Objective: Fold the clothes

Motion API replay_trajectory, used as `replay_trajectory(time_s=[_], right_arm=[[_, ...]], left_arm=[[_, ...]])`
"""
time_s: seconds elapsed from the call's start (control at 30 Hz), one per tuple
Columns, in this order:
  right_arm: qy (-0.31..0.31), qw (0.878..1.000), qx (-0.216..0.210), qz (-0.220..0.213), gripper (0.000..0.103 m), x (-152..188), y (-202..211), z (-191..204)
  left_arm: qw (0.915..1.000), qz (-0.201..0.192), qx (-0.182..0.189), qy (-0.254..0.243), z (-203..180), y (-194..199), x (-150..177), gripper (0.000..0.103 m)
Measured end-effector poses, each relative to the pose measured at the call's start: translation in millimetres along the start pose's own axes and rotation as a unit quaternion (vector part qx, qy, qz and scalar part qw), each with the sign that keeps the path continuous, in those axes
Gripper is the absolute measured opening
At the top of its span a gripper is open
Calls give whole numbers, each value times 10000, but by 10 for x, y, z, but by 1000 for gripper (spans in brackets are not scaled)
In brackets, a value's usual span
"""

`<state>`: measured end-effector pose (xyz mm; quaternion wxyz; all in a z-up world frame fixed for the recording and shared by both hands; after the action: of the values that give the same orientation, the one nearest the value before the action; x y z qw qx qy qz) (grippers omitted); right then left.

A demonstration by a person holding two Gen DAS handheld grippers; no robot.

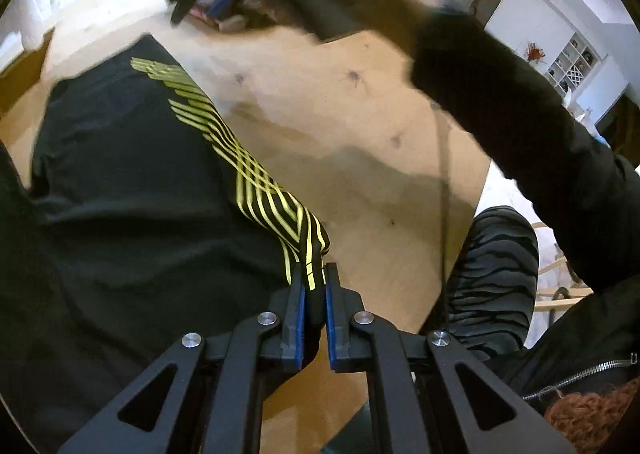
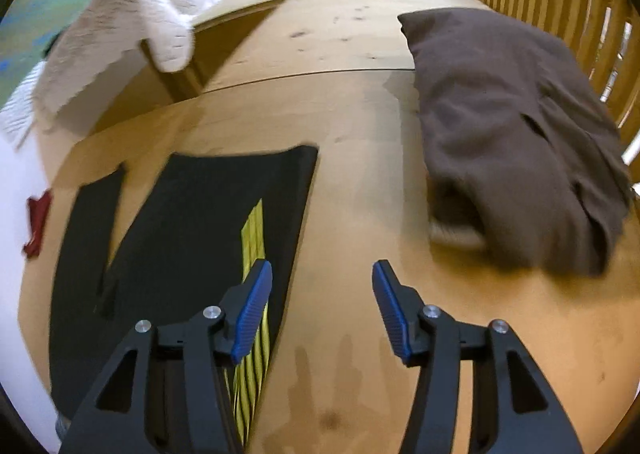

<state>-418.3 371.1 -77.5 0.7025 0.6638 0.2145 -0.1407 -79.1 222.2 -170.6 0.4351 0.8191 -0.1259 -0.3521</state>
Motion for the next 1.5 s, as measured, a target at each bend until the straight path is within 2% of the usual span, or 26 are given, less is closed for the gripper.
replay_trajectory(time_s=[0.07,0.17,0.27,0.4,0.57,0.73,0.9,1.03,1.07,1.1,1.13,1.17,1.2,1.33,1.5], right_arm=[[-72,9998,-52,155,52,-132,-204,47],[-292,9988,-156,359,52,-222,-390,70],[-404,9983,-216,356,52,-241,-430,78],[-235,9988,-208,374,52,-246,-440,112],[-87,9990,-181,399,52,-364,-438,118],[5,9982,-130,587,52,-413,-483,182],[-48,9969,-294,725,52,-435,-576,235],[-72,9972,-347,658,51,-455,-602,267],[-16,9975,-328,634,46,-460,-603,289],[48,9977,-308,610,34,-464,-605,312],[92,9977,-306,590,27,-465,-611,336],[120,9978,-317,572,14,-465,-620,360],[149,9978,-328,555,7,-465,-630,385],[191,9976,-448,486,3,-455,-623,463],[-431,9936,-1030,182,3,-613,-295,449]], left_arm=[[9999,1,-153,31,88,39,-15,7],[9993,210,-304,19,147,50,-16,7],[9973,484,-541,-129,181,56,-22,7],[9957,645,-620,-220,247,103,-5,7],[9977,540,-396,118,373,136,23,7],[9985,444,-307,41,374,182,18,7],[9991,352,-239,-13,380,226,10,7],[9996,268,-103,54,417,251,36,7],[9996,264,-98,40,419,252,37,7],[9996,254,-102,34,425,256,38,7],[9997,241,-105,31,435,262,40,7],[9997,228,-107,28,445,268,42,7],[9997,209,-121,23,455,276,47,7],[9999,22,-22,101,500,349,90,7],[9981,-519,108,302,592,635,216,7]])
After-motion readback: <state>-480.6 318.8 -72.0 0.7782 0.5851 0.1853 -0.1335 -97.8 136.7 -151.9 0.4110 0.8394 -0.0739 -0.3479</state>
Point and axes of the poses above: each gripper's, at about its wrist camera, not at the fingertips, and y roughly against the way its jaws point, z to its left, x to its underside, the point moved 3 cm from there along -y, roughly the way its jaws point, and after that the axes turned 10 degrees about x, right-handed, at the moved point
